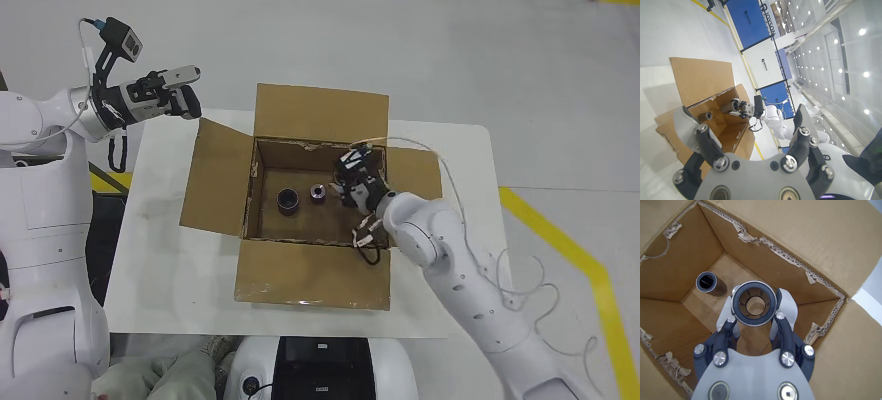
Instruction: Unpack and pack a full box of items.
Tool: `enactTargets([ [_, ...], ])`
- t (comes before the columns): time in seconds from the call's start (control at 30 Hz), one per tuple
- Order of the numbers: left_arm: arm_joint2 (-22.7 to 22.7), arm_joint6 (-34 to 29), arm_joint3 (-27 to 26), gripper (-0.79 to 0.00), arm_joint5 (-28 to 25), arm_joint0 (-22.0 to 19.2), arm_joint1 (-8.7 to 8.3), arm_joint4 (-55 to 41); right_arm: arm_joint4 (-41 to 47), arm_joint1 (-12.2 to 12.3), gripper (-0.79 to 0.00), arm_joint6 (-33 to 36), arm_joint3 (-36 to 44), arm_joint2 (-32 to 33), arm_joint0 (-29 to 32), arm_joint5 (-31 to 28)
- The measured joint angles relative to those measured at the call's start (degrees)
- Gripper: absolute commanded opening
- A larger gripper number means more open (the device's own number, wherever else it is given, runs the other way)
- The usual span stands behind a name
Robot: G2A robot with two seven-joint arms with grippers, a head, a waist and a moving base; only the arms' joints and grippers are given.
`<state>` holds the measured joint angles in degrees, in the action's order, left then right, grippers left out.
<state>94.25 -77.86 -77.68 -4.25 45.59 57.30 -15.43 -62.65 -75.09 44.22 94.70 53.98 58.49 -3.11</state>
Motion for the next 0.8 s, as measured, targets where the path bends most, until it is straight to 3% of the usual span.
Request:
enactTargets([
  [0.3,0.0,0.0,0.0,0.000,0.0,0.0,0.00,0.0,4.5,-1.8,-0.785,3.5,-7.6,-3.0,-5.9,1.0],
  [0.73,0.0,0.0,0.0,0.000,0.0,0.0,0.00,0.0,5.3,-3.4,-0.785,5.2,-14.8,-5.2,-9.5,3.3],
  [0.8,0.0,0.0,0.0,0.000,0.0,0.0,0.00,0.0,5.6,-3.6,-0.742,5.8,-15.8,-5.5,-10.1,3.5],
])
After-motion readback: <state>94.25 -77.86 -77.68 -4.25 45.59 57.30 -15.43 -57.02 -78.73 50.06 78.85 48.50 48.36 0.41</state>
